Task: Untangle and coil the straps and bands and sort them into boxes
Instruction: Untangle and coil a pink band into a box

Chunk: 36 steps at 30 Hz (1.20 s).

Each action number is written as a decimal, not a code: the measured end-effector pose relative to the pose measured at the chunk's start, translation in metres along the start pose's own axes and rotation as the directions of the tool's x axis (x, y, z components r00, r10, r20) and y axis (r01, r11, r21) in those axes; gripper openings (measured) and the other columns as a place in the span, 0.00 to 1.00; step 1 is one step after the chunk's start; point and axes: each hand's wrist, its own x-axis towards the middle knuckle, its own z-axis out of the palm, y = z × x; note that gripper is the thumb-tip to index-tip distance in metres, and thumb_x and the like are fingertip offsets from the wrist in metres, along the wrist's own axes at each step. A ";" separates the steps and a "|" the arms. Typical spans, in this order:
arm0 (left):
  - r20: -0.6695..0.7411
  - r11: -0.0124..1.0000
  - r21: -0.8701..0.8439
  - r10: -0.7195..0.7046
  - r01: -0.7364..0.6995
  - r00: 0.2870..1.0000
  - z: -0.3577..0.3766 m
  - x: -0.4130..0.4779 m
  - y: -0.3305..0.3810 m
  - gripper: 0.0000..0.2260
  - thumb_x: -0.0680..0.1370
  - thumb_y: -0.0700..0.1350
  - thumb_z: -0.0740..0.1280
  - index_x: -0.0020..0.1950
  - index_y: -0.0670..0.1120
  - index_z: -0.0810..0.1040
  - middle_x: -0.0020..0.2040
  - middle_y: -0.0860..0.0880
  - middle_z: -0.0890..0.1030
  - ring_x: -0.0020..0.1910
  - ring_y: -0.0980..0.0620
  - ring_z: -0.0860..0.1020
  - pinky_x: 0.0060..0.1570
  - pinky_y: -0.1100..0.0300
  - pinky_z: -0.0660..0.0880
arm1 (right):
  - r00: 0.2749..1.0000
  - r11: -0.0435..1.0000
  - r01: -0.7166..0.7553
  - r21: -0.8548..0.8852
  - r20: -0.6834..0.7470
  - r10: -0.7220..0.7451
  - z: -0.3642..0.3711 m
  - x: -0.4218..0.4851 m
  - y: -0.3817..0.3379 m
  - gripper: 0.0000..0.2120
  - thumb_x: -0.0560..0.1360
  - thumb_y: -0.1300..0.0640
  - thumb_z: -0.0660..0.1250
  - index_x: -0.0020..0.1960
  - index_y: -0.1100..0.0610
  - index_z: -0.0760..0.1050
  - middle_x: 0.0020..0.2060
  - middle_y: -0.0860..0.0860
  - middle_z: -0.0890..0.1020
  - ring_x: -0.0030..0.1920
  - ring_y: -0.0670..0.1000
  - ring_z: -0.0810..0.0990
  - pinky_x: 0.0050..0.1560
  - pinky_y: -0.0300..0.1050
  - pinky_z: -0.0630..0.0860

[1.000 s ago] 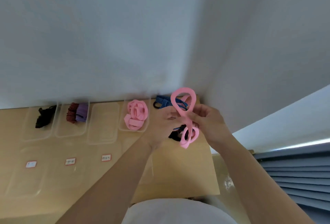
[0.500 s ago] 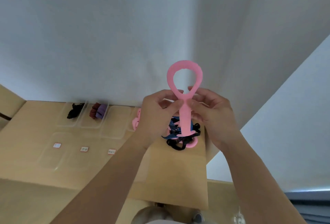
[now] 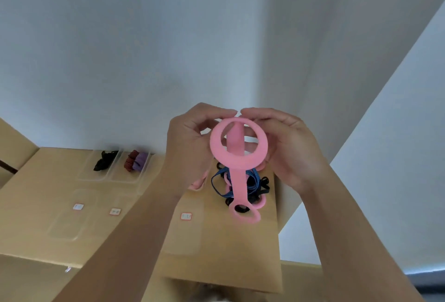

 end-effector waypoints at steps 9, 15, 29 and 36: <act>0.134 0.939 0.142 0.294 -0.312 0.946 -0.047 0.039 0.015 0.09 0.76 0.35 0.74 0.50 0.48 0.86 0.49 0.47 0.82 0.49 0.51 0.82 0.41 0.54 0.82 | 0.995 0.972 0.101 -0.213 0.036 -0.096 0.041 0.017 -0.012 0.11 0.76 0.61 0.70 0.57 0.64 0.82 0.50 0.59 0.86 0.48 0.55 0.85 0.49 0.47 0.81; 0.215 0.999 -0.040 -0.025 0.034 0.976 -0.082 0.062 0.021 0.11 0.83 0.36 0.63 0.59 0.46 0.83 0.52 0.48 0.85 0.50 0.46 0.85 0.47 0.50 0.83 | 0.969 0.923 0.199 -0.330 -0.076 -0.236 0.072 0.031 -0.004 0.08 0.78 0.67 0.68 0.56 0.64 0.81 0.51 0.62 0.85 0.48 0.60 0.85 0.47 0.47 0.81; 0.412 0.999 -0.042 0.015 0.002 0.911 -0.115 0.086 0.032 0.04 0.79 0.35 0.71 0.52 0.42 0.83 0.48 0.44 0.85 0.47 0.41 0.84 0.45 0.46 0.84 | 0.950 0.841 0.205 -0.500 -0.106 -0.294 0.118 0.025 -0.024 0.12 0.74 0.58 0.74 0.54 0.62 0.82 0.47 0.58 0.87 0.49 0.58 0.87 0.55 0.51 0.82; 0.397 0.997 -0.076 0.056 -0.028 0.916 -0.120 0.082 0.038 0.04 0.78 0.36 0.72 0.52 0.41 0.83 0.47 0.47 0.85 0.46 0.42 0.84 0.46 0.39 0.83 | 0.945 0.764 0.213 -0.608 -0.069 -0.319 0.128 0.019 -0.036 0.09 0.75 0.61 0.73 0.53 0.64 0.82 0.46 0.59 0.87 0.49 0.60 0.86 0.58 0.61 0.80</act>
